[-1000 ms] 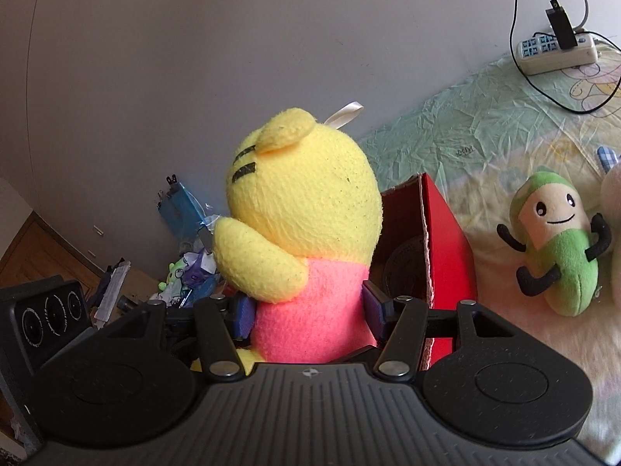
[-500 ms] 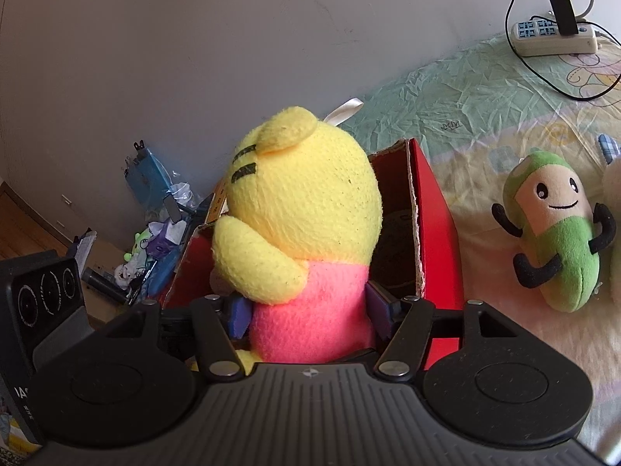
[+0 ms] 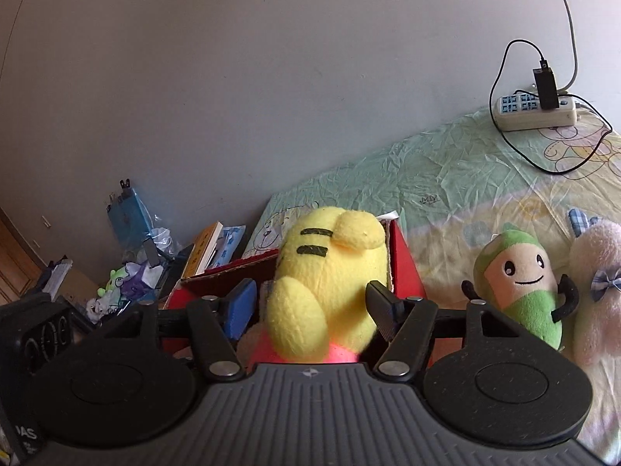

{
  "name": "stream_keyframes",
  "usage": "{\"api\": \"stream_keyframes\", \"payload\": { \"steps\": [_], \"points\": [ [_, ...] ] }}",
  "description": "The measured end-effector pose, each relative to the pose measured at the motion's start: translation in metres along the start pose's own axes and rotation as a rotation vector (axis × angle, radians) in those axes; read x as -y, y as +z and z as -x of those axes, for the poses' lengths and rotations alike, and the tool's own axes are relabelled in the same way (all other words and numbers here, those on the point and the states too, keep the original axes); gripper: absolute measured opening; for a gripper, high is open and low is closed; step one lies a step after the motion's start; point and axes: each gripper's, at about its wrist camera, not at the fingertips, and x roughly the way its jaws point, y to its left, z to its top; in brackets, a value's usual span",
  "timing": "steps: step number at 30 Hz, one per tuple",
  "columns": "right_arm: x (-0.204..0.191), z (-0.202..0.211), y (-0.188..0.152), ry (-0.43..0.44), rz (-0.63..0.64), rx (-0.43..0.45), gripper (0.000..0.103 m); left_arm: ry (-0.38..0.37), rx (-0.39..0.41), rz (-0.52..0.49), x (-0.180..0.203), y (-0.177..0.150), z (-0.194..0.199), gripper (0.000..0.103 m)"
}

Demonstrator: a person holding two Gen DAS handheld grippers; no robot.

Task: Organize objects
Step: 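Carry the tiger plush with the right gripper and lower it into the red box, then open the right gripper to release the tiger beside the bunny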

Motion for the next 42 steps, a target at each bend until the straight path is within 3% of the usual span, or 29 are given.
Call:
{"api": "stream_keyframes", "payload": {
  "steps": [6, 12, 16, 21, 30, 34, 42],
  "points": [
    [0.000, -0.020, 0.000, -0.048, 0.032, -0.049, 0.046, -0.011, -0.030, 0.021, -0.005, 0.001, -0.011, 0.090],
    [-0.006, -0.032, -0.004, -0.091, 0.121, -0.089, 0.045, -0.040, -0.073, 0.059, -0.013, 0.001, -0.024, 0.089],
    [-0.005, -0.031, -0.005, -0.085, 0.131, -0.079, 0.048, -0.042, -0.077, 0.060, -0.015, 0.000, -0.026, 0.091],
    [0.006, -0.024, -0.004, -0.042, 0.021, -0.054, 0.050, -0.053, -0.095, 0.091, -0.021, -0.003, -0.032, 0.096],
    [0.014, -0.002, -0.004, 0.004, -0.070, 0.051, 0.049, -0.072, -0.115, 0.140, -0.028, -0.004, -0.038, 0.099],
    [0.009, 0.001, -0.003, 0.029, -0.049, 0.064, 0.042, -0.063, -0.118, 0.141, -0.027, -0.002, -0.040, 0.100],
    [0.004, -0.010, -0.009, -0.016, 0.018, 0.018, 0.042, -0.046, -0.132, 0.154, -0.029, -0.004, -0.043, 0.101]
  ]
}}
